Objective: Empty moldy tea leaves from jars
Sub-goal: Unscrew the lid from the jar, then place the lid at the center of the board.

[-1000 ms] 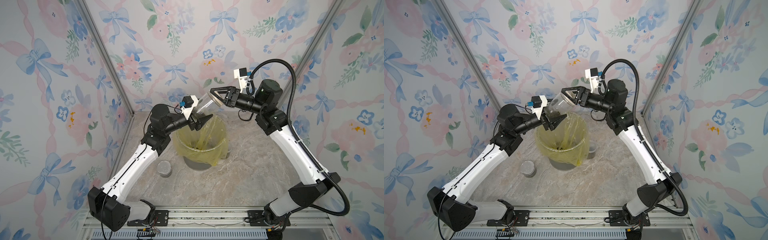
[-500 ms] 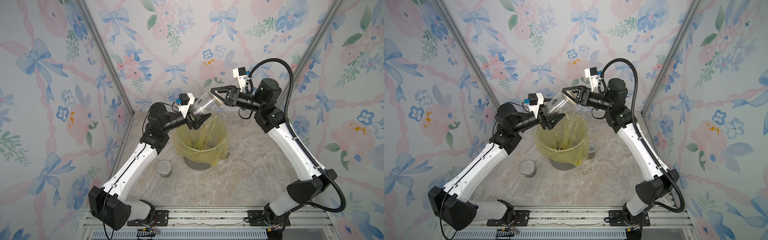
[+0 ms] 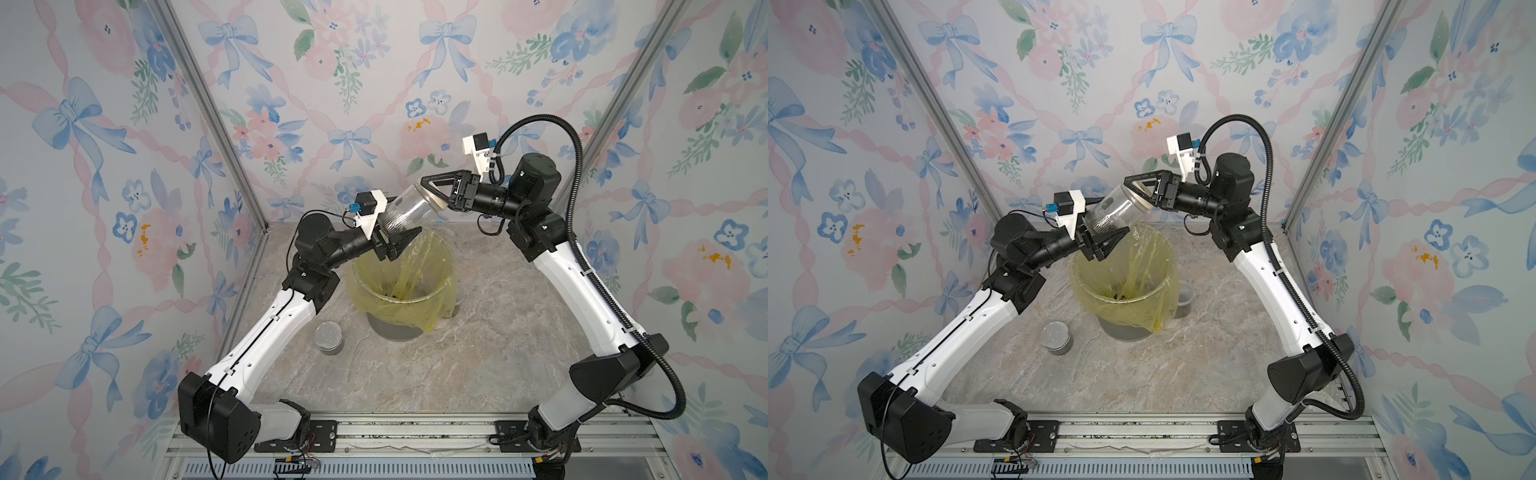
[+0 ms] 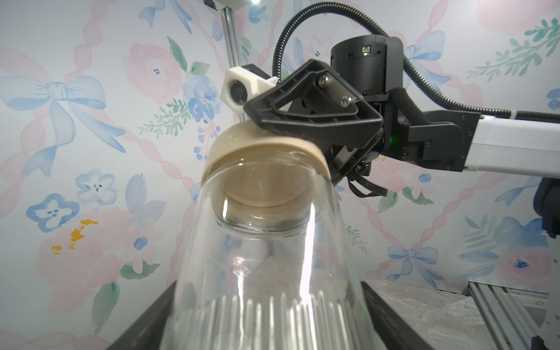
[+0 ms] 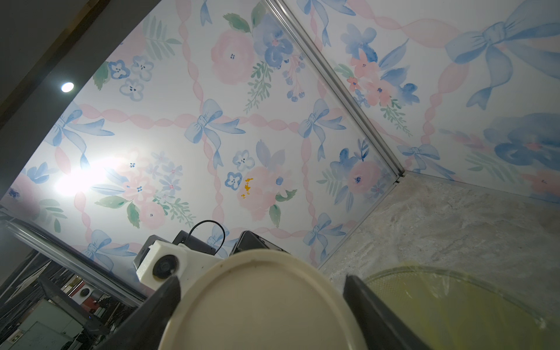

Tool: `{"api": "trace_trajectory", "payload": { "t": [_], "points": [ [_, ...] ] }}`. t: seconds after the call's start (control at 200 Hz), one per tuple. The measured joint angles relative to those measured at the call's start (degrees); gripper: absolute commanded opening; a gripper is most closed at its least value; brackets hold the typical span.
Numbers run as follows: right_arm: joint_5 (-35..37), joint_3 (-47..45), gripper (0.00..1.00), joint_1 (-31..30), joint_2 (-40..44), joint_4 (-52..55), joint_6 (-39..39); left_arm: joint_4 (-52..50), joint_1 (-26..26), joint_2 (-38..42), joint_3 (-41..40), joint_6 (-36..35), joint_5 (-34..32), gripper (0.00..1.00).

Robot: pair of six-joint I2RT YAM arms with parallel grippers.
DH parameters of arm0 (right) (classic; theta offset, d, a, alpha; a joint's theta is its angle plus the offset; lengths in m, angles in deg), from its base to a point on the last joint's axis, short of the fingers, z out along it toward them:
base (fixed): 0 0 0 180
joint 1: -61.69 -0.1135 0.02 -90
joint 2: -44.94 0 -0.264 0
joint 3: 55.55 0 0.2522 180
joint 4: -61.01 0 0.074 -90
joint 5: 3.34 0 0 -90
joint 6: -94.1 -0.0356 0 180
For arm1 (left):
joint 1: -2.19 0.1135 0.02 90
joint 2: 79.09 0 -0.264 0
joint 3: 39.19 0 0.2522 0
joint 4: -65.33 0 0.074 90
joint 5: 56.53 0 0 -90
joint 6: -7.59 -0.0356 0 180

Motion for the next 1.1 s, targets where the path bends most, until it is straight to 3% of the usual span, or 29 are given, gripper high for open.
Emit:
{"api": "trace_trajectory", "payload": {
  "t": [0.695, 1.1],
  "points": [
    [4.11, 5.46, 0.57, 3.32, -1.20, 0.31, 2.51, 2.93, -0.11, 1.73, -4.72, 0.17, 1.20, 0.07],
    [11.30, -16.37, 0.57, 10.69, 16.74, 7.19, 12.46, 2.27, 0.28, 6.91, -8.70, -0.09, -2.78, 0.07]
  ]
}}
